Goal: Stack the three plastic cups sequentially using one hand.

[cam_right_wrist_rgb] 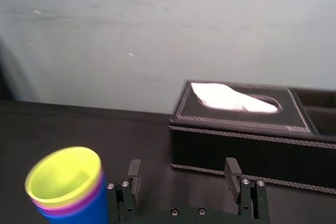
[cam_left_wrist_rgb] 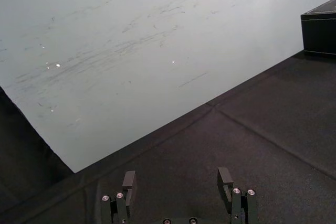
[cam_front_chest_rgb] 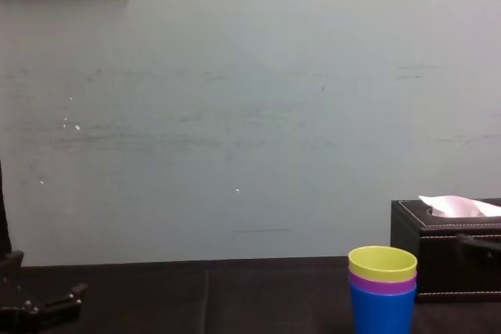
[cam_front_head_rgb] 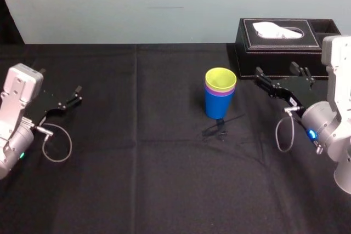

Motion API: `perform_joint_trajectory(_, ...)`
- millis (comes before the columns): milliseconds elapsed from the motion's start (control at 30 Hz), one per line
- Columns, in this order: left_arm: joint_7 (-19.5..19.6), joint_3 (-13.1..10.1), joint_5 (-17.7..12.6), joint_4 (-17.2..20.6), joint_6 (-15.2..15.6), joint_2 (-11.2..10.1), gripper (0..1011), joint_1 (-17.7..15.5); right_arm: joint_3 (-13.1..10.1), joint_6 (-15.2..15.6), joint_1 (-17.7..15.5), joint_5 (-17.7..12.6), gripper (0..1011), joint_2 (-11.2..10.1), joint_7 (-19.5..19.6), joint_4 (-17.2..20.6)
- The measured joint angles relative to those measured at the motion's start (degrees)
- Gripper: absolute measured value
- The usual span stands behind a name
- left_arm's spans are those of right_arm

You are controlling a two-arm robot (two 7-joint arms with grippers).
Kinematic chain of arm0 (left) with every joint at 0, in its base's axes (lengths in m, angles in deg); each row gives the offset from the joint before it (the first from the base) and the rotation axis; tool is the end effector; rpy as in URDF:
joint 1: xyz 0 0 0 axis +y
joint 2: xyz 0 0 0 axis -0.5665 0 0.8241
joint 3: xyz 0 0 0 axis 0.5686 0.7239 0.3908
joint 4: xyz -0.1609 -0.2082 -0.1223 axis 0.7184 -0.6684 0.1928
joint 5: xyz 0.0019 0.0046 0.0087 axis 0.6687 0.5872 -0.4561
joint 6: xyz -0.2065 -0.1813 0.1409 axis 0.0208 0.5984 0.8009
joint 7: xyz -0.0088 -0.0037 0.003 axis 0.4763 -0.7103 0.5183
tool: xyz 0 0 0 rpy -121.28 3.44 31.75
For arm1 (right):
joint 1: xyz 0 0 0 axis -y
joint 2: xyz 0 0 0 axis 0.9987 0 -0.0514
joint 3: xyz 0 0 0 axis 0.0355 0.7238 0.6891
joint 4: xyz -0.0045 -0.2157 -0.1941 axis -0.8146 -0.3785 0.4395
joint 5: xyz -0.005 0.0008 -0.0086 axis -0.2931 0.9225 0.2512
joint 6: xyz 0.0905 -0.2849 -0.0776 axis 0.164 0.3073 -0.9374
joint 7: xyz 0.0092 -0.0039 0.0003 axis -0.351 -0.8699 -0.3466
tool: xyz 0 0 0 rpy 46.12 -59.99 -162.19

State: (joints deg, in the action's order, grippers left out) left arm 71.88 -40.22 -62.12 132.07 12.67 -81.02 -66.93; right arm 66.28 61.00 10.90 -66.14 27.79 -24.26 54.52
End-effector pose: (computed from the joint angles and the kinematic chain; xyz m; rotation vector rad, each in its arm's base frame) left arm 0.3581 0.0828 -0.3022 0.3044 -0.2850 1.2482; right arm 0.3636 -0.0468 -0.2642 -0.1059 0.0474 -1.3582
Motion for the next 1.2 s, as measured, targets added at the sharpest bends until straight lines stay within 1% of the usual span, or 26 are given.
perform_joint_trajectory(67,0.0,0.0,0.0,0.0,0.0,0.0,1011,0.0,-0.4,0.4,-0.7,1.1,1000,0.7,1.6,-0.1)
perform_joint_trajectory(367,0.0,0.0,0.0,0.0,0.0,0.0,1011,0.0,-0.5,1.0,-1.4,3.1,1000,2.0,2.3,-1.9)
perform_joint_trajectory(467,0.0,0.0,0.0,0.0,0.0,0.0,1011,0.0,-0.8,1.1,-1.4,3.2,1000,2.2,2.3,-2.2)
perform_joint_trajectory(1200,0.0,0.0,0.0,0.0,0.0,0.0,1011,0.0,-0.5,1.1,-1.4,3.2,1000,2.0,2.3,-2.1)
